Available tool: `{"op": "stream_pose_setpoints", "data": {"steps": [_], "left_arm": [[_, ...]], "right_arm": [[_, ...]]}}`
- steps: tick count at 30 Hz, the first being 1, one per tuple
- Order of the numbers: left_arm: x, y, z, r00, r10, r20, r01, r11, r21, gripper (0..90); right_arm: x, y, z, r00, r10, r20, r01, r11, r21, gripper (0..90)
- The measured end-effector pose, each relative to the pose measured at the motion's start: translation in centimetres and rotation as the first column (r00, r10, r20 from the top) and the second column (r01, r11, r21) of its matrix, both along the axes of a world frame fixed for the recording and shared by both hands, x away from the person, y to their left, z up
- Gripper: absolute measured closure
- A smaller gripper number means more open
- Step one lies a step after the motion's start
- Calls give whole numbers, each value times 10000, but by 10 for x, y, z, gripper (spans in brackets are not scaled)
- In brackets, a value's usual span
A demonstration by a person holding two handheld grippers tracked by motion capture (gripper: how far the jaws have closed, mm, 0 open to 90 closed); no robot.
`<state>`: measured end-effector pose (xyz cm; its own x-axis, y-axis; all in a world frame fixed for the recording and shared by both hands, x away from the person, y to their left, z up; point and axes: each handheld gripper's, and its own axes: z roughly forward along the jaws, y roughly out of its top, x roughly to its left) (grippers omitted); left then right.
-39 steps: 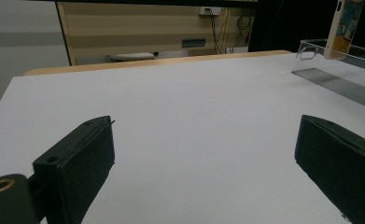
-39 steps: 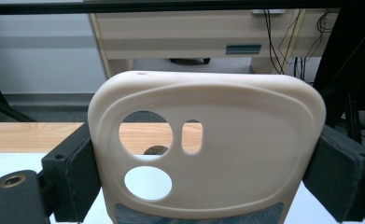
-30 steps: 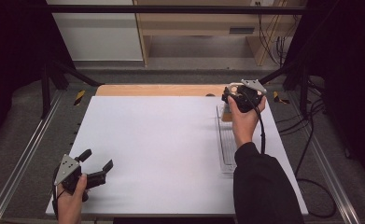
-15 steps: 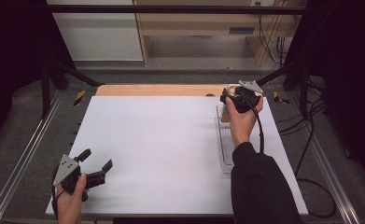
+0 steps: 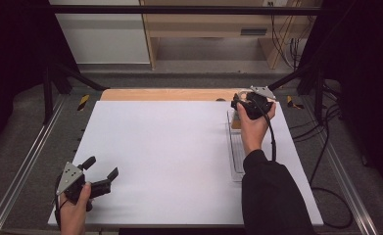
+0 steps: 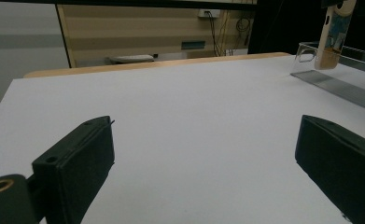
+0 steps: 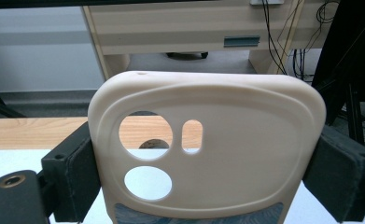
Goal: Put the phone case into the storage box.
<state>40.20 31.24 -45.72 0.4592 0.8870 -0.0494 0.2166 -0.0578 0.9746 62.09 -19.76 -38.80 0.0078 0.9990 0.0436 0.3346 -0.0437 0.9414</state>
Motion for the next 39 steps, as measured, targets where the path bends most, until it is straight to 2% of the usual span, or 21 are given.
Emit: {"op": "stream_pose_setpoints", "data": {"steps": [10,39], "left_arm": [[0,0,0,10000,-27,-7,27,9999,-109,43],[0,-2,1,9998,-178,-4,178,9998,-7,42]], "right_arm": [[2,0,-3,10000,29,-58,-29,10000,-8,106],[7,5,-9,9999,102,-48,-102,9999,-118,105]]}}
